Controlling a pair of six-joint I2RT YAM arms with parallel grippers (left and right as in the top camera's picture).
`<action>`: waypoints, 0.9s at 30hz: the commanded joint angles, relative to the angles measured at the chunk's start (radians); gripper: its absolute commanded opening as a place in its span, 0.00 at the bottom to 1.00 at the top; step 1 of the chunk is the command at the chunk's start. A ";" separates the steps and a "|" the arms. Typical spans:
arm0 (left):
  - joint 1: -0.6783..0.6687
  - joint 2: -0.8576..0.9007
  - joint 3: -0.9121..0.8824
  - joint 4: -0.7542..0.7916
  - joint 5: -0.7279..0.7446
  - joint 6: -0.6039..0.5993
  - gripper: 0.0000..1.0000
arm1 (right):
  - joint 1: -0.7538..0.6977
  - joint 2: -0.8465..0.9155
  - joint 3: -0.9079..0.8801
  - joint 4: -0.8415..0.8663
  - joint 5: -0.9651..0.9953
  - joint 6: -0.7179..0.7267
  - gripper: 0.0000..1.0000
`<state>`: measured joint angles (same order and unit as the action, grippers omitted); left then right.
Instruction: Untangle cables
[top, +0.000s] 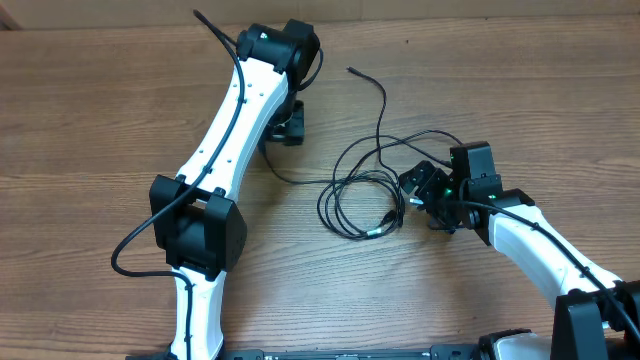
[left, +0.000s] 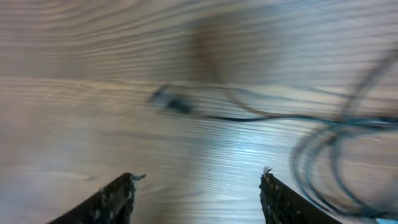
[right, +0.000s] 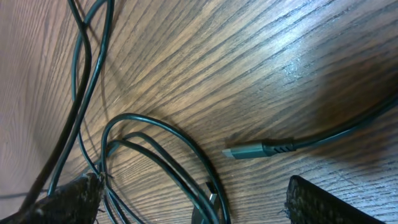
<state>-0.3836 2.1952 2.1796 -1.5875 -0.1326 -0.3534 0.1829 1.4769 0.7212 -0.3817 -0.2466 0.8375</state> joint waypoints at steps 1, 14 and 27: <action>0.004 -0.024 0.013 0.027 0.259 0.205 0.66 | -0.005 0.006 0.019 0.005 0.011 -0.004 0.95; -0.018 -0.024 -0.148 0.175 0.568 0.305 0.66 | -0.035 0.006 0.019 0.034 0.022 -0.034 1.00; -0.098 -0.024 -0.342 0.376 0.357 0.121 0.82 | -0.080 0.006 0.019 0.017 0.150 -0.113 1.00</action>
<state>-0.4816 2.1944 1.8526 -1.2167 0.3664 -0.1162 0.1108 1.4788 0.7212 -0.3569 -0.1699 0.7750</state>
